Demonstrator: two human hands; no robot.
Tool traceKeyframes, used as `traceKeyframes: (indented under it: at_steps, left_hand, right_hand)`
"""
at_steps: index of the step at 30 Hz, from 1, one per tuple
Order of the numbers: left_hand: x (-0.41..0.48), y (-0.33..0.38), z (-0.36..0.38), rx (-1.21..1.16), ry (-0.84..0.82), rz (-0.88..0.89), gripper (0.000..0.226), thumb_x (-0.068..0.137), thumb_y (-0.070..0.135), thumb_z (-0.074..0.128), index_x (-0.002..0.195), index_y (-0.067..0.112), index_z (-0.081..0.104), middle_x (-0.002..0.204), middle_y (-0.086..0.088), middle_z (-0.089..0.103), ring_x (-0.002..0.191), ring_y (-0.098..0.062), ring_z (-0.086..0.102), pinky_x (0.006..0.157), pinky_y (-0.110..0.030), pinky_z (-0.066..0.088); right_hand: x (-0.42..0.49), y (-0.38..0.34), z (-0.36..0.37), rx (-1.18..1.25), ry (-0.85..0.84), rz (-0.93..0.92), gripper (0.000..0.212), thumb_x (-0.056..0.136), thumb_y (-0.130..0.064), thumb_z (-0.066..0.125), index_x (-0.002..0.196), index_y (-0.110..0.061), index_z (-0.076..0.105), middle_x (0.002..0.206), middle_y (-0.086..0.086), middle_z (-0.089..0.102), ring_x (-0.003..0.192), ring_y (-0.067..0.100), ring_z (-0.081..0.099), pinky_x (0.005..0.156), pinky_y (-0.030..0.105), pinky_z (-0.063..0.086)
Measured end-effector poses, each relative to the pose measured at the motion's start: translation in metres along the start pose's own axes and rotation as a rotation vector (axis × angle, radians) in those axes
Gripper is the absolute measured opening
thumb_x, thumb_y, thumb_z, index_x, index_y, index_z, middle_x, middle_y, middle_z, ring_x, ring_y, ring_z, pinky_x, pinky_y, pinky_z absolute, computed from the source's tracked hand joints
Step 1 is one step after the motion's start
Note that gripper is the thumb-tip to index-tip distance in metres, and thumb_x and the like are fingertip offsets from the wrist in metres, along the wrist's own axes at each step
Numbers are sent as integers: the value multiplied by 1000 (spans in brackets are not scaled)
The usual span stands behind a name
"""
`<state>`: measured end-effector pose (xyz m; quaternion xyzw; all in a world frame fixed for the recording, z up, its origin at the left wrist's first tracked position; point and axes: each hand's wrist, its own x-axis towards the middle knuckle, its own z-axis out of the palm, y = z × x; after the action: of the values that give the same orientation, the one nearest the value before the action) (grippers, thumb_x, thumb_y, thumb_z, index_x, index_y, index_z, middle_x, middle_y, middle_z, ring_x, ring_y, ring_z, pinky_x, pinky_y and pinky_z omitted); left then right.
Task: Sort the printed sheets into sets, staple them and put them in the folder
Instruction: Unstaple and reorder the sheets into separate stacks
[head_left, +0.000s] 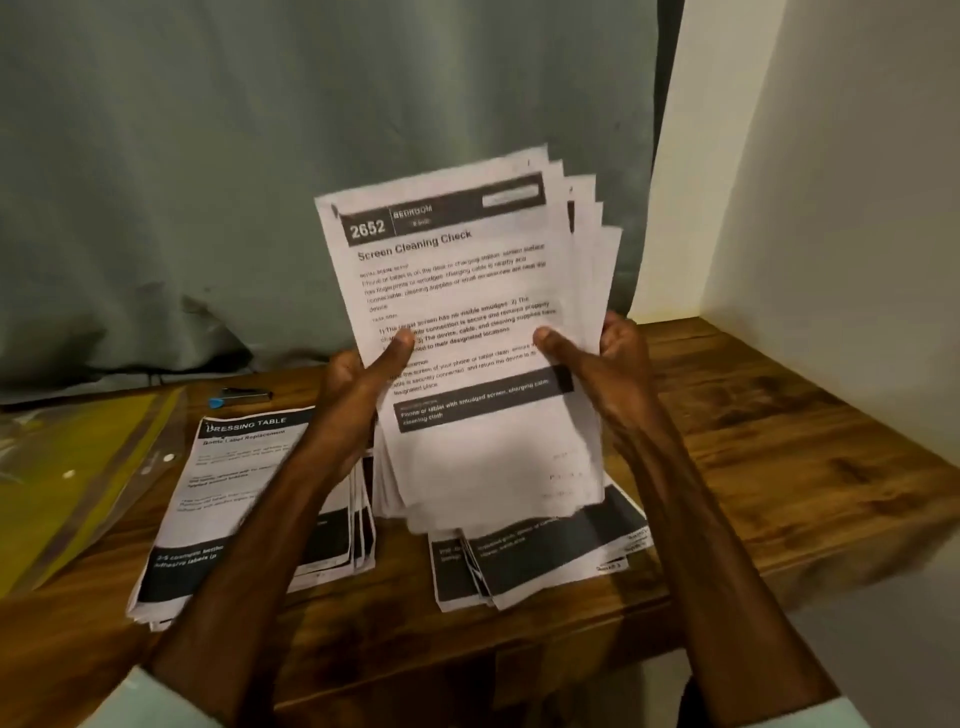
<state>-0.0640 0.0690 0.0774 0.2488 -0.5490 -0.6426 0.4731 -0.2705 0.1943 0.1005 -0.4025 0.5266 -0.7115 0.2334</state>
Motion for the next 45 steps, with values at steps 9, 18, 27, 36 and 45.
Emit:
traceKeyframes:
  at_steps: [9, 18, 27, 36, 45]
  left_hand:
    - [-8, -22, 35, 118, -14, 146, 27, 95, 16, 68, 121, 16, 66, 107, 5, 78, 100, -19, 75, 76, -29, 62]
    - [-4, -29, 49, 219, 57, 233, 37, 91, 17, 74, 125, 12, 61, 108, 8, 77, 96, -17, 76, 75, -31, 63]
    - [12, 7, 57, 160, 115, 356, 32, 94, 26, 72, 120, 8, 64, 102, 0, 79, 89, -22, 77, 71, -36, 63]
    - [44, 30, 67, 197, 377, 386, 25, 95, 34, 69, 94, 8, 71, 80, -6, 75, 68, -17, 74, 59, -28, 55]
    - [40, 23, 66, 254, 474, 484, 18, 99, 21, 59, 104, 10, 72, 93, -4, 76, 78, -15, 75, 61, -20, 58]
  right_hand:
    - [-12, 22, -15, -10, 71, -66, 29, 91, -11, 72, 118, -14, 62, 107, -3, 73, 88, 7, 74, 64, 17, 57]
    - [-12, 46, -8, -14, 147, -63, 36, 91, -16, 73, 124, -12, 59, 106, -9, 72, 90, 9, 75, 62, 21, 58]
    - [4, 27, -4, 21, 210, -152, 52, 82, -25, 80, 129, -14, 60, 112, -2, 74, 93, 15, 75, 67, 24, 60]
    - [43, -20, 16, -29, 388, -237, 31, 95, -35, 67, 87, -4, 68, 73, 0, 68, 58, 0, 62, 54, 9, 46]
    - [42, -20, 21, -173, 404, -334, 23, 99, -31, 63, 105, -10, 71, 91, -9, 69, 82, 6, 66, 68, 7, 47]
